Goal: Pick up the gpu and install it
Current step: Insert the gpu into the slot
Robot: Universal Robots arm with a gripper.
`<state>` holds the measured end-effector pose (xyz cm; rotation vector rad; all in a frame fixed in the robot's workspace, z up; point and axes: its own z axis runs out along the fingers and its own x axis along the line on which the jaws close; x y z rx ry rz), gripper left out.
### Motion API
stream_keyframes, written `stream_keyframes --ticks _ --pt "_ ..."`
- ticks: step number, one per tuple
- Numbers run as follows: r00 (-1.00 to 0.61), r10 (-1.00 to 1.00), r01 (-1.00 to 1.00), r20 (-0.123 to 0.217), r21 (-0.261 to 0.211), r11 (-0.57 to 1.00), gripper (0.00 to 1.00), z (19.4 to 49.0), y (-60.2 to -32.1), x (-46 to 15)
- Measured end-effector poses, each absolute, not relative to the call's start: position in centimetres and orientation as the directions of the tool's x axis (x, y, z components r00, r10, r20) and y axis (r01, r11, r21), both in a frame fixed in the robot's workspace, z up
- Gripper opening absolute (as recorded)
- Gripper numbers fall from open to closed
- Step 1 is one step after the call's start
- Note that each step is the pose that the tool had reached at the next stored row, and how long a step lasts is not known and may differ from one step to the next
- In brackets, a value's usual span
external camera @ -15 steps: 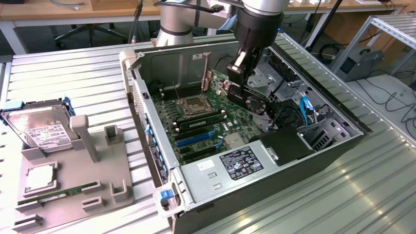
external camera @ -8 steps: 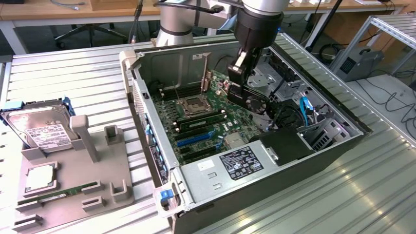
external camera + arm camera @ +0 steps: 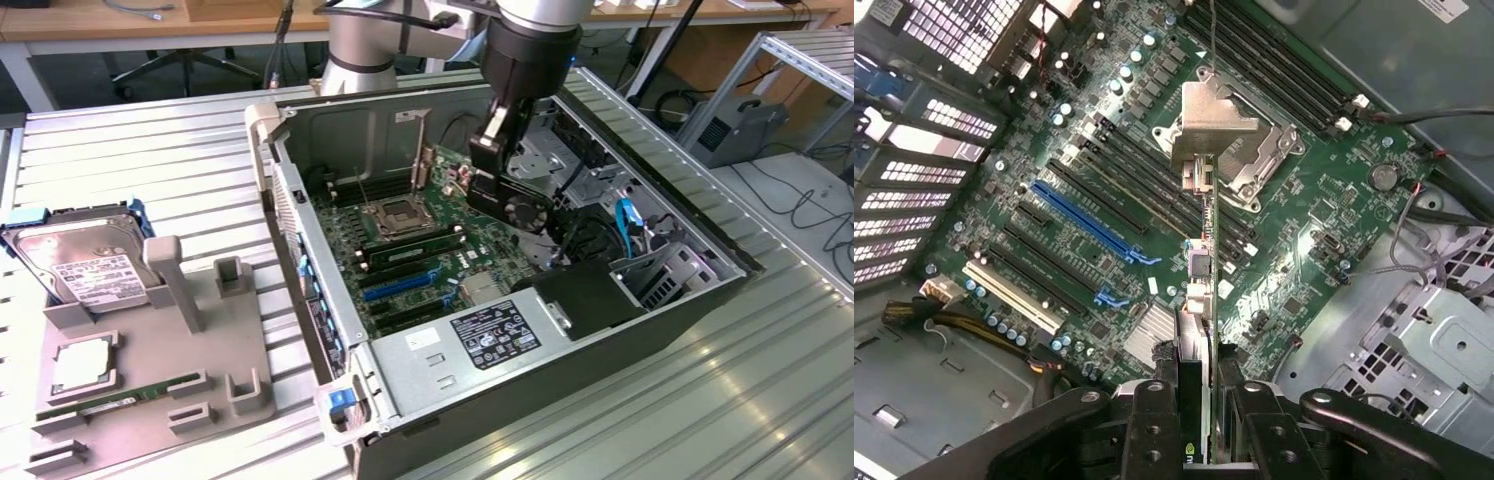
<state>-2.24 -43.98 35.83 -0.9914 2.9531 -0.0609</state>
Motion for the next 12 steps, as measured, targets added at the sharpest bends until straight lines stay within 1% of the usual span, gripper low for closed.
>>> stream_keyframes --ticks 12 --pt "-0.753 -0.658 -0.657 -0.012 -0.045 0.752 0.26 35.77 -43.98 -2.23"
